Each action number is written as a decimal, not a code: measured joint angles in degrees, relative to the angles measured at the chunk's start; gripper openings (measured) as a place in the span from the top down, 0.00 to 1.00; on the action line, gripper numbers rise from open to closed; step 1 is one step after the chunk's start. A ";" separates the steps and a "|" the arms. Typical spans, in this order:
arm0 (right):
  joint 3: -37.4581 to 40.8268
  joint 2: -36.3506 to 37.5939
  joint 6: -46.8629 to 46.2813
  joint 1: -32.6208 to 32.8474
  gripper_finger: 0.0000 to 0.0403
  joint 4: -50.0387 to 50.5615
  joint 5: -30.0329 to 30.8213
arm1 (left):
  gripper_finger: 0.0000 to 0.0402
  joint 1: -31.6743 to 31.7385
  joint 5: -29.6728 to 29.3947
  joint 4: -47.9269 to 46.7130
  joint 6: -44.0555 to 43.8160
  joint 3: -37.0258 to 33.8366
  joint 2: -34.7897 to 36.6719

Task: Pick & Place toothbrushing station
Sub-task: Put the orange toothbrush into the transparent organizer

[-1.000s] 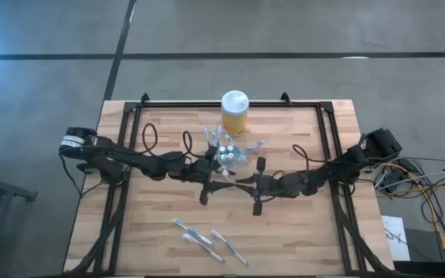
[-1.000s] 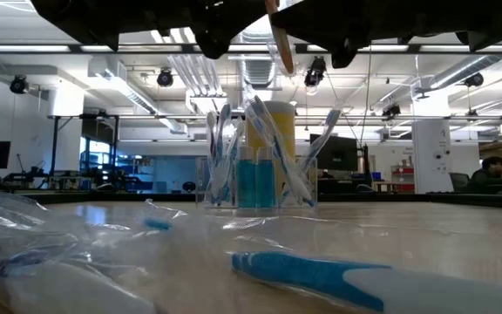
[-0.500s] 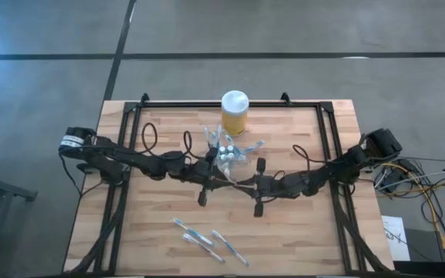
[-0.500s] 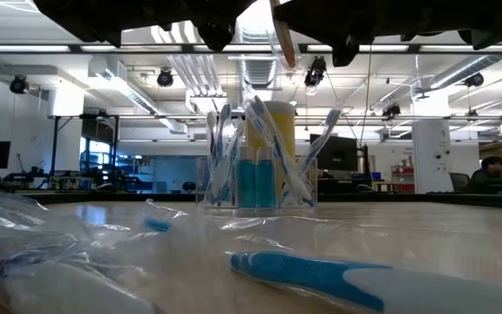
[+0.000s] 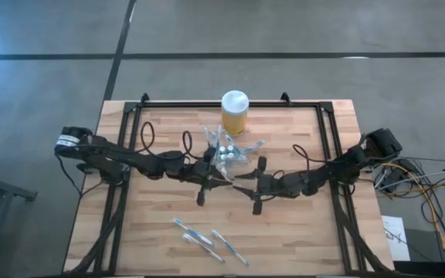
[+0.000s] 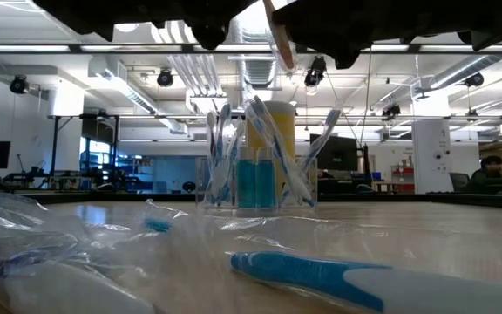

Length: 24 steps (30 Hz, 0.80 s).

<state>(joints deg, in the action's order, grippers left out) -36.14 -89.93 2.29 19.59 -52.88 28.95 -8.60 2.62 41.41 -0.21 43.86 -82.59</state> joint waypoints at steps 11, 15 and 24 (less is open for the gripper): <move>0.17 0.61 1.80 1.75 0.53 0.39 4.39 | 0.94 1.15 -9.00 -4.77 0.89 -11.52 17.64; 0.17 0.61 1.86 1.88 0.55 0.39 4.01 | 0.94 3.02 -16.04 -4.29 -2.11 -18.71 23.57; 0.22 0.61 0.40 2.57 0.59 0.39 2.16 | 0.94 7.33 -22.67 3.66 -4.57 -27.35 24.10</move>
<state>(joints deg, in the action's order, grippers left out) -35.92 -89.32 2.69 22.17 -52.49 31.11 -1.27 -20.05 45.07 -4.78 16.51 -58.49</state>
